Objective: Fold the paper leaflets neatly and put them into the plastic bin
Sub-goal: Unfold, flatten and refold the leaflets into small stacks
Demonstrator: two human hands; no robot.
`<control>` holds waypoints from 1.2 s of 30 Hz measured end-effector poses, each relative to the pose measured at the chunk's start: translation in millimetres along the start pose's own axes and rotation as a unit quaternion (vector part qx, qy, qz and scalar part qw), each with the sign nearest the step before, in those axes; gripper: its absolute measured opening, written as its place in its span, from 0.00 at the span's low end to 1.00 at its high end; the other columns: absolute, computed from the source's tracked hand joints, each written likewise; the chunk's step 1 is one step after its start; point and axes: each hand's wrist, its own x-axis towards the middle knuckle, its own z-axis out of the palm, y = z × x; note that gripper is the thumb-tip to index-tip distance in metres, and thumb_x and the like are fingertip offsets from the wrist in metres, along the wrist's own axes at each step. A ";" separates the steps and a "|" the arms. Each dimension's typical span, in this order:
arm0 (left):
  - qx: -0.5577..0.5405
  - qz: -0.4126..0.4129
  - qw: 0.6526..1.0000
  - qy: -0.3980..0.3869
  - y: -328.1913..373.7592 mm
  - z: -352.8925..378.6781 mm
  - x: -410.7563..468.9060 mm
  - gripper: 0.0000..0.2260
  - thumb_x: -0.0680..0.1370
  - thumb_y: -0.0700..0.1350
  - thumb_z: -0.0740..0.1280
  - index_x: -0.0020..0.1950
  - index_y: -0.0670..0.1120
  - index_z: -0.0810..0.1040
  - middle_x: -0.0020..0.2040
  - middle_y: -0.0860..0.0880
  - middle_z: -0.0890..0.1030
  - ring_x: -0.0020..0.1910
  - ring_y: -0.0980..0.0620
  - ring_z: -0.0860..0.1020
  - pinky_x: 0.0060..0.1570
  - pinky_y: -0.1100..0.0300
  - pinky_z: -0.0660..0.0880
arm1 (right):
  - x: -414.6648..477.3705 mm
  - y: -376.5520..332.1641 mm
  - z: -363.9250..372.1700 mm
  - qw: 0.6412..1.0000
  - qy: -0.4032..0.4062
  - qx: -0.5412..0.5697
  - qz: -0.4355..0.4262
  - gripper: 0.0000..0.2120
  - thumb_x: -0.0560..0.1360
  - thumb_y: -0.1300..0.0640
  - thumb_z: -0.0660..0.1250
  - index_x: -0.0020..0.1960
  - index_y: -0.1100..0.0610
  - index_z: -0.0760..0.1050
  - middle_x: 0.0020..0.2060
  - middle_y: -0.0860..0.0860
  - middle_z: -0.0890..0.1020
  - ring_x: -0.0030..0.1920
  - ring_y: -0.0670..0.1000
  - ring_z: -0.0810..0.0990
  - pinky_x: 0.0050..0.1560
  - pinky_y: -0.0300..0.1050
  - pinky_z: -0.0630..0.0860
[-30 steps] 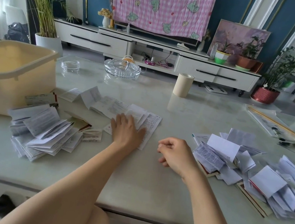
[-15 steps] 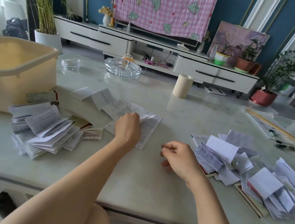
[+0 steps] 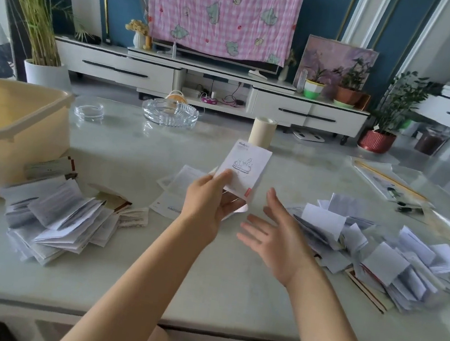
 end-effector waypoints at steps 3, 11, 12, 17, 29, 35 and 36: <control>0.037 -0.022 0.998 -0.044 -8.5 8.2 -7.9 0.04 0.78 0.37 0.63 0.45 0.38 0.76 0.38 0.42 0.80 0.31 0.50 0.80 0.36 0.61 0.80 | -6.6 -6.6 -3.4 0.995 -0.059 0.081 -0.009 0.28 0.71 0.43 0.65 0.63 0.61 0.71 0.55 0.58 0.81 0.54 0.55 0.81 0.62 0.57 0.73; 0.403 0.182 0.897 -0.012 -30.2 4.8 -12.1 0.12 0.78 0.45 0.63 0.38 0.40 0.76 0.34 0.49 0.76 0.35 0.49 0.74 0.38 0.53 0.76 | -20.3 -10.1 -10.3 0.989 0.060 -0.071 -0.111 0.11 0.79 0.65 0.58 0.58 0.60 0.76 0.49 0.57 0.81 0.47 0.56 0.80 0.47 0.56 0.81; 0.420 0.214 0.882 0.009 -29.2 5.4 -11.3 0.10 0.78 0.47 0.63 0.41 0.43 0.77 0.39 0.51 0.78 0.39 0.50 0.75 0.40 0.55 0.74 | -22.6 -13.5 -12.6 0.988 0.066 -0.073 -0.117 0.11 0.79 0.65 0.59 0.58 0.60 0.76 0.49 0.57 0.81 0.47 0.55 0.80 0.44 0.54 0.81; 0.355 0.116 0.922 -0.103 -28.8 9.4 -13.2 0.17 0.78 0.60 0.59 0.56 0.51 0.78 0.55 0.52 0.80 0.56 0.53 0.76 0.56 0.57 0.71 | -37.3 -26.8 -23.4 0.988 0.019 -0.044 -0.147 0.10 0.78 0.64 0.59 0.57 0.60 0.76 0.45 0.55 0.81 0.43 0.53 0.80 0.34 0.46 0.80; 0.313 0.157 0.932 -0.089 -32.0 20.8 -22.9 0.07 0.76 0.36 0.65 0.40 0.46 0.77 0.38 0.49 0.81 0.37 0.52 0.77 0.36 0.62 0.73 | -39.7 11.3 -12.0 0.940 0.169 -0.162 -0.248 0.06 0.76 0.62 0.65 0.49 0.53 0.73 0.41 0.51 0.80 0.37 0.45 0.80 0.36 0.40 0.79; 0.273 0.142 0.945 -0.110 -29.0 20.5 -23.9 0.05 0.76 0.36 0.65 0.40 0.42 0.78 0.38 0.45 0.80 0.37 0.49 0.76 0.40 0.57 0.73 | -38.8 10.5 -20.0 0.913 0.208 -0.220 -0.273 0.13 0.73 0.60 0.69 0.58 0.56 0.75 0.51 0.48 0.79 0.51 0.47 0.77 0.49 0.35 0.73; 0.269 0.138 0.944 -0.128 -28.3 20.6 -24.9 0.06 0.76 0.36 0.66 0.40 0.42 0.78 0.37 0.45 0.81 0.37 0.49 0.77 0.40 0.57 0.73 | -40.1 9.4 -18.9 0.924 0.177 -0.211 -0.264 0.10 0.74 0.60 0.68 0.55 0.56 0.77 0.50 0.49 0.82 0.50 0.47 0.79 0.48 0.36 0.74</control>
